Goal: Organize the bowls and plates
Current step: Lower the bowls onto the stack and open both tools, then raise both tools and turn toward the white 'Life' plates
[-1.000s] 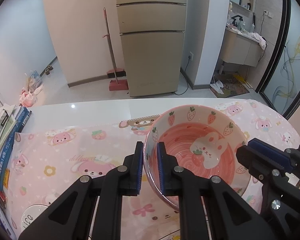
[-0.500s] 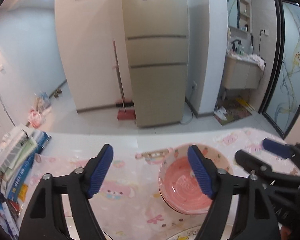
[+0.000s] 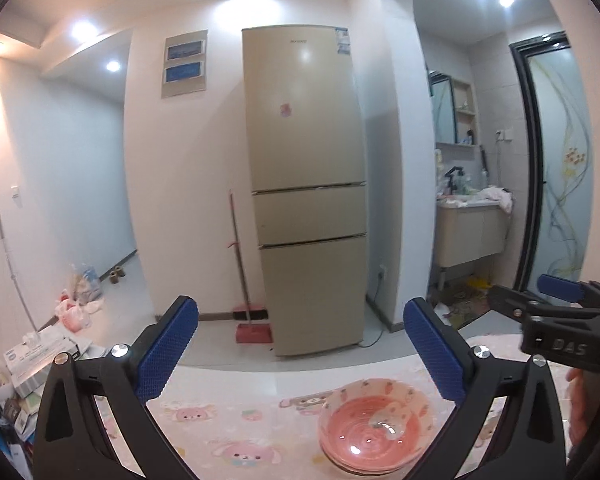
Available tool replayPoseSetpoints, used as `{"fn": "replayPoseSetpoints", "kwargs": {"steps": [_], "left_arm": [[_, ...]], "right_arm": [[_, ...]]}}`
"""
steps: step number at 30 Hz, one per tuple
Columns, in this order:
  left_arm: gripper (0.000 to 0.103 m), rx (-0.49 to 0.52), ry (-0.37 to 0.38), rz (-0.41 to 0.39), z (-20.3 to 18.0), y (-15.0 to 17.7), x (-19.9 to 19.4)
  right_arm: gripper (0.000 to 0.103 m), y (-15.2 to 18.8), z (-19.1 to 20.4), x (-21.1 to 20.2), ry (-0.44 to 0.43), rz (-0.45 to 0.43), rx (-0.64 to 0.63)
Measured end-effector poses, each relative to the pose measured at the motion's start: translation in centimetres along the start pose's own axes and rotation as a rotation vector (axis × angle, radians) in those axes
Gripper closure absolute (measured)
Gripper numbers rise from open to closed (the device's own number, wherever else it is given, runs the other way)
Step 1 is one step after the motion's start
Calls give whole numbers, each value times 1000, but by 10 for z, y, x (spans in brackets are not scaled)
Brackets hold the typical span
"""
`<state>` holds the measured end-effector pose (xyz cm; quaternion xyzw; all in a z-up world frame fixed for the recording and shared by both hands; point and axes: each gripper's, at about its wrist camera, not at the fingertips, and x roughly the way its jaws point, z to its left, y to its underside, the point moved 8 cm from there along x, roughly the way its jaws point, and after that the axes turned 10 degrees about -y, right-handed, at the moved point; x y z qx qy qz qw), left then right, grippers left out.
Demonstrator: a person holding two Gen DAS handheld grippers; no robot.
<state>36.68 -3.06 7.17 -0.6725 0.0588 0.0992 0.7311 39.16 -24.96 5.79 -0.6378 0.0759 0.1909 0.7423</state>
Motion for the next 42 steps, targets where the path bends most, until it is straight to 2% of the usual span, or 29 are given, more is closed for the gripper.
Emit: {"fn": "replayPoseSetpoints", "kwargs": {"steps": [2,5,11,15,22,24,32,38,42], "left_arm": [[1,-9,-23,-60,3,-8,-12],[1,-17,-44,-123,10,-22,-27],[1,-47,-29,-193,16,-48,-56],[1,-61,-20,-223,16,-63,-74],[1,-87,-38,-263,24,-75,-103],[1,-113,-11,-263,26,-78,-112],[1,-109,-19,-304,40,-94,-154],[1,-88,-56,-312,55,-84,-178],[1,-73,-77,-316,64,-73,-195]], "right_arm": [[12,-6,2,-6,-12,-27,13],[0,-14,3,-22,-36,-70,30],[0,-35,12,-60,-19,-160,-6],[0,-46,26,-85,-52,-202,-15],[0,-62,49,-130,-94,-242,-43],[0,-63,55,-146,-102,-261,-52],[0,-67,69,-190,-94,-302,-79],[0,-60,88,-221,-99,-322,-110],[0,-52,104,-228,-71,-314,-168]]}}
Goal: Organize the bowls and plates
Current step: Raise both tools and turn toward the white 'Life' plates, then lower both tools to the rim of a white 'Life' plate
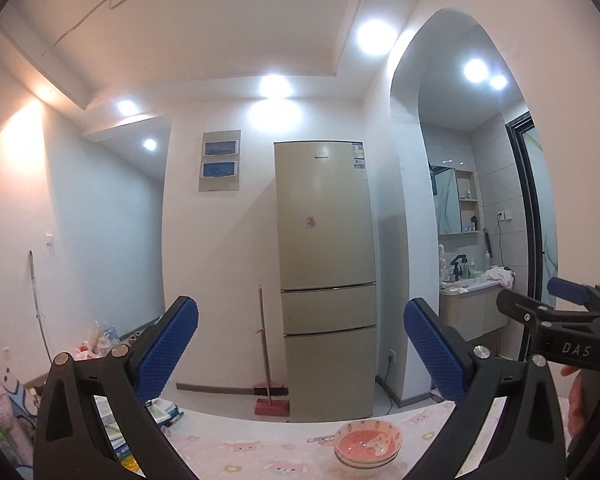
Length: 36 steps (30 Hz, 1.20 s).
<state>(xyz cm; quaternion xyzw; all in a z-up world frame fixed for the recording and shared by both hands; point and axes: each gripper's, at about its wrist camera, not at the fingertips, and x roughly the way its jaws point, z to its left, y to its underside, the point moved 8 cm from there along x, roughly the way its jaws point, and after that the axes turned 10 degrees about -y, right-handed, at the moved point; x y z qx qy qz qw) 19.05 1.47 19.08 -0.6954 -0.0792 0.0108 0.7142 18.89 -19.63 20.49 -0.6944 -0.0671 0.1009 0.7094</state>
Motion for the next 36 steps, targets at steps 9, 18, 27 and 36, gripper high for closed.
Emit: {"fn": "replayPoseSetpoints", "kwargs": {"steps": [9,18,27,36], "left_arm": [[1,26,3,36,20,20,-35],[1,-4,-76,96,68,61,-40],[1,-136,-130,225,124,121,-16],[1,-186,-131,317,146,172,-2]], "right_arm": [[0,23,36,-10,-77,34,13],[0,52,60,11,-174,94,63],[0,81,98,54,-227,185,50],[0,117,132,100,-262,252,37]]}}
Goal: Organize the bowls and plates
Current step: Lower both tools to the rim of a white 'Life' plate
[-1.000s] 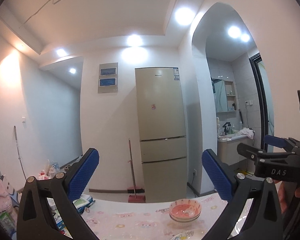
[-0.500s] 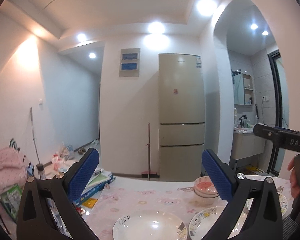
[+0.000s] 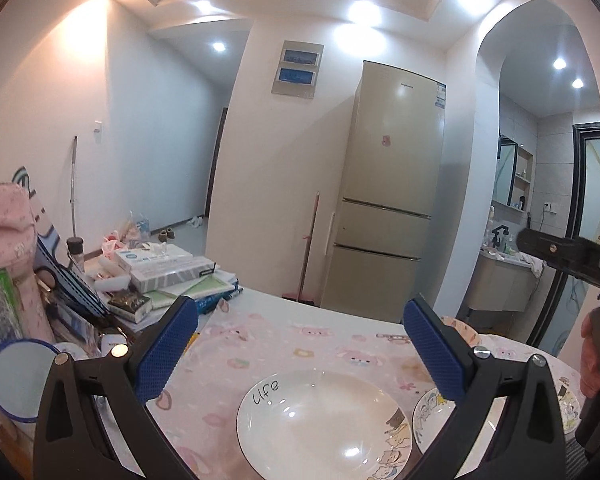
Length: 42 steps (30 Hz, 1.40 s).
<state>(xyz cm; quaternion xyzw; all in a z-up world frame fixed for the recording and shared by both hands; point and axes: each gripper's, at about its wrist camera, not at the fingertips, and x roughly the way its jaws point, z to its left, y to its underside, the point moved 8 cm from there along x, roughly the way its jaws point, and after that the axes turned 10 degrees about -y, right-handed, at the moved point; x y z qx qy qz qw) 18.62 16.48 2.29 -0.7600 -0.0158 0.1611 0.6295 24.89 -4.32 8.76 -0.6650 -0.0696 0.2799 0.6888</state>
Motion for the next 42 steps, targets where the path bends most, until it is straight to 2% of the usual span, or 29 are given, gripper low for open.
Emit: {"fn": "replayPoseSetpoints", "kwargs": {"steps": [5,10,14,20,24,28,29,32,34,36,37,38,39,41,42], "left_arm": [[1,-11,-49,31,5,24,17],[1,4,-139,33,18,41,33],[1,-12,-137,101,23,52,45],[1,13,-150,123,21,57,48],[1,20,-157,147,21,60,51],[1,-24,-151,222,31,68,64],[1,-42,-147,243,34,71,67],[1,-93,-137,301,43,79,75],[1,-118,-142,342,48,86,81],[7,-135,-120,385,48,93,86],[17,-142,-109,406,48,96,88],[27,-151,-99,432,48,100,91],[32,-160,-91,458,48,104,94],[51,-183,-83,516,51,114,99],[57,-197,-79,542,52,119,101]], "right_arm": [[0,23,-3,30,15,32,-13],[0,54,-13,54,-34,70,63],[0,80,-14,72,-46,123,90],[0,124,-16,94,-64,206,199],[0,143,-8,107,-72,265,143],[0,152,-1,117,-125,345,135],[1,152,-1,118,-133,350,140],[14,156,1,124,-152,390,144],[17,160,2,127,-164,413,155],[25,165,1,131,-173,434,167],[28,168,0,134,-177,453,174],[36,172,-2,137,-172,470,182],[46,175,-3,140,-168,484,190],[52,180,-5,144,-182,507,211],[54,183,-6,146,-192,521,226]]}}
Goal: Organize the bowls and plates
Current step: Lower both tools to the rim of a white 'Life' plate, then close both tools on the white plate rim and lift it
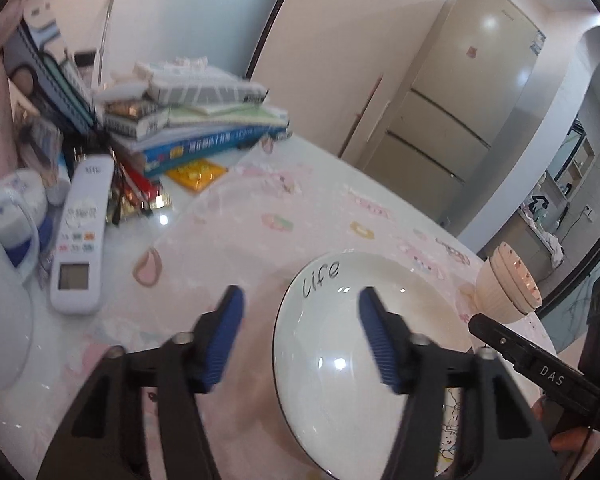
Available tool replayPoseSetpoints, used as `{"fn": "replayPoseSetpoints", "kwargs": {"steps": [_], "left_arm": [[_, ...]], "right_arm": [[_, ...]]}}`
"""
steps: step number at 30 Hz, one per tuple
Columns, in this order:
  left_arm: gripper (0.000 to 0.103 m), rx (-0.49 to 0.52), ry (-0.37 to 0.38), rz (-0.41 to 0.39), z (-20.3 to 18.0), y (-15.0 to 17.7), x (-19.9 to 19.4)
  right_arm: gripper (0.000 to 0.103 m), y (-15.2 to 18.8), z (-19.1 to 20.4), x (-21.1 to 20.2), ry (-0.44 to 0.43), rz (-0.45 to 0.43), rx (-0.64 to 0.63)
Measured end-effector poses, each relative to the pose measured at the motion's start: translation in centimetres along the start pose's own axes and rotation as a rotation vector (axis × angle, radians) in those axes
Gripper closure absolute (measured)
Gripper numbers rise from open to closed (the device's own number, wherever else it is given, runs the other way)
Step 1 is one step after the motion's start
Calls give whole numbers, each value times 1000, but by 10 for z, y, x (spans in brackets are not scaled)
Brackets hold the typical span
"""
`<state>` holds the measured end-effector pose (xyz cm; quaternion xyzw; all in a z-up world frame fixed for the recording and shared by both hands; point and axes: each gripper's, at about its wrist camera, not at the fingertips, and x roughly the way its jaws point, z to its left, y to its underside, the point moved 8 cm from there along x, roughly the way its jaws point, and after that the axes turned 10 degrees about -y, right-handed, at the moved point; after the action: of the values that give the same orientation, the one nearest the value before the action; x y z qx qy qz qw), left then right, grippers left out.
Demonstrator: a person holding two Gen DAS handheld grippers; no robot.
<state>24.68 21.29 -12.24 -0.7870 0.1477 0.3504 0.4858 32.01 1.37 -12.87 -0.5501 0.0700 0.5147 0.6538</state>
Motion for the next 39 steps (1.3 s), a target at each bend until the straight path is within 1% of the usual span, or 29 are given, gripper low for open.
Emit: {"fn": "replayPoseSetpoints", "kwargs": {"steps": [1,3,4,6,8,9,11,13,14,15,18,21,23,26,29,35,39], "left_arm": [[65,-15,8,30,2,3,4],[66,-55,30,81,7,8,10],[66,-78,50,98,9,10,10],[66,-94,67,109,10,11,10],[70,-85,62,118,8,13,11],[70,-80,64,130,7,15,13],[77,-80,65,167,6,19,19],[78,-101,56,189,11,22,22],[80,-115,61,196,13,23,23],[80,-125,69,202,14,23,24],[81,-129,82,215,14,26,24],[82,-99,88,229,7,28,27],[87,-92,82,245,6,31,29],[92,-112,79,247,10,31,30],[92,-110,76,244,10,31,29],[92,-93,37,219,12,27,24],[92,-69,13,176,10,20,14]], "right_arm": [[55,1,-2,3,-11,12,17],[61,3,-6,7,-15,28,31],[63,4,-7,8,-10,34,27],[66,5,-7,10,-6,35,19],[67,6,-7,12,-13,45,21],[68,6,-7,12,-17,50,23],[71,8,-7,15,-14,60,22],[76,9,-9,17,9,68,15],[81,9,-10,17,21,70,8],[83,9,-10,17,25,75,1],[84,11,-13,21,14,95,9],[86,11,-12,25,40,100,-21],[86,11,-12,24,39,96,-19],[89,11,-13,24,31,96,-8],[89,12,-13,24,33,107,-10],[89,16,-9,24,10,126,11],[89,14,-5,19,-13,125,25]]}}
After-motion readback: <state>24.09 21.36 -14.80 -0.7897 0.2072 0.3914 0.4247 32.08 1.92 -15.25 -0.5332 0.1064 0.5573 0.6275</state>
